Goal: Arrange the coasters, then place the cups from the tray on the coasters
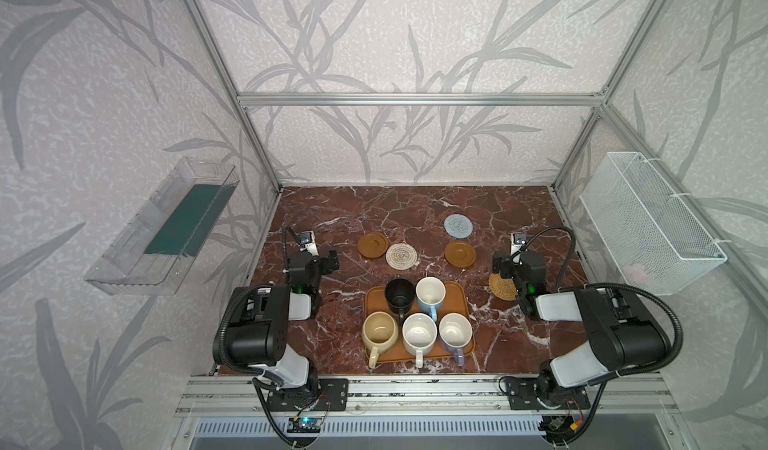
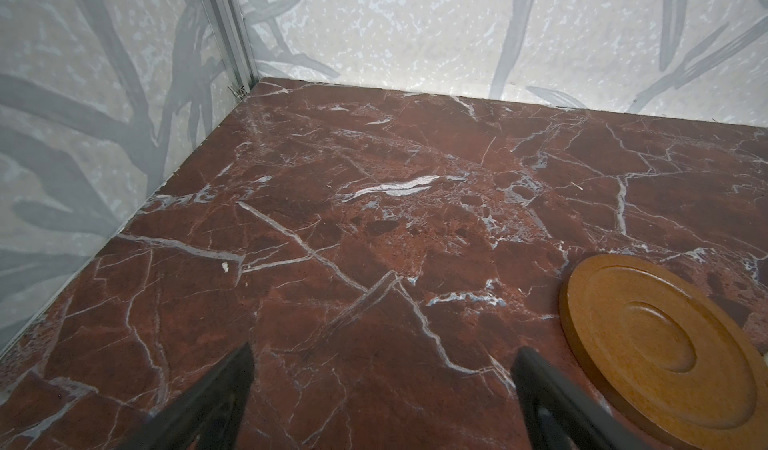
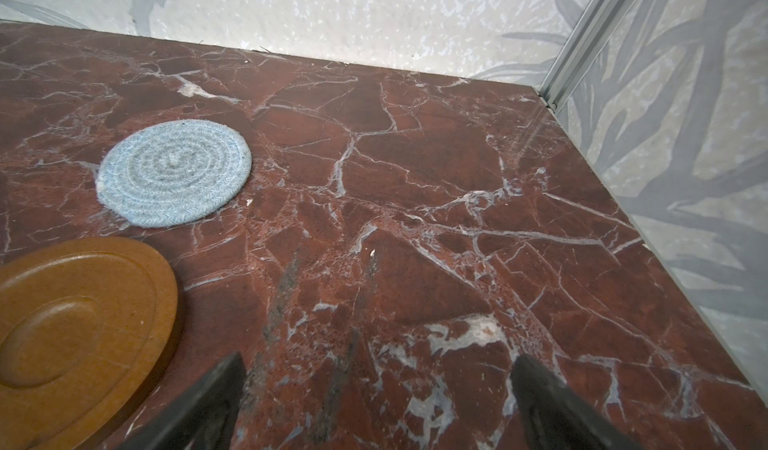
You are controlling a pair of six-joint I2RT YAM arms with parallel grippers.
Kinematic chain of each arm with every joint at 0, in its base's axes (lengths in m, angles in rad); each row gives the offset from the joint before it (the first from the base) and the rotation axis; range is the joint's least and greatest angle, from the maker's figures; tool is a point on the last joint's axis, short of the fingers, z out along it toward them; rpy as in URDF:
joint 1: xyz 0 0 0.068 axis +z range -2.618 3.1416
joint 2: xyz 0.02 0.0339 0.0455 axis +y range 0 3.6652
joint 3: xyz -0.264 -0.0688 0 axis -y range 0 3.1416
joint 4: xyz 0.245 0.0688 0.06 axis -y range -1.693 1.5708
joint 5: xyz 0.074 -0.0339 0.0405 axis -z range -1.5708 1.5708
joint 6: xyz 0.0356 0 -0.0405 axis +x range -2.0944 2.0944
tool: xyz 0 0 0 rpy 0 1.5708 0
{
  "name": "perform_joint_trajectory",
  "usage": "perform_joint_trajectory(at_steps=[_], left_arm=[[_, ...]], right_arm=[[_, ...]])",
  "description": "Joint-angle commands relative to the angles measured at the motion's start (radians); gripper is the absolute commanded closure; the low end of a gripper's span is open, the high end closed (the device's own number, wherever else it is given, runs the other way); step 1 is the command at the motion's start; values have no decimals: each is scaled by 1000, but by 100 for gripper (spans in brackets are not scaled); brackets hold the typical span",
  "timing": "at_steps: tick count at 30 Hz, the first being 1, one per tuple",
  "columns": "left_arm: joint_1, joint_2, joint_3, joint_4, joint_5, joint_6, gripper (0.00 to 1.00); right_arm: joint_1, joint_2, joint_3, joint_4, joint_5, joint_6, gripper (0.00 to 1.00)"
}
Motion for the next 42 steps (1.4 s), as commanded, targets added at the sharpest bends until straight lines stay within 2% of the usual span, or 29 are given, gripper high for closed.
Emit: perform_joint_trajectory(at_steps=[1,39,42], left_arm=[[-4,1,16,3,-6,18,1],[-4,0,12,9,-17,11,1],[-3,-3,-20,74,-29,3,1]], right_arm=[[0,-7,22,21,-4,-7,1],[1,-7,21,23,-5,-7,1],[1,-16,20,27,-8,-6,1]])
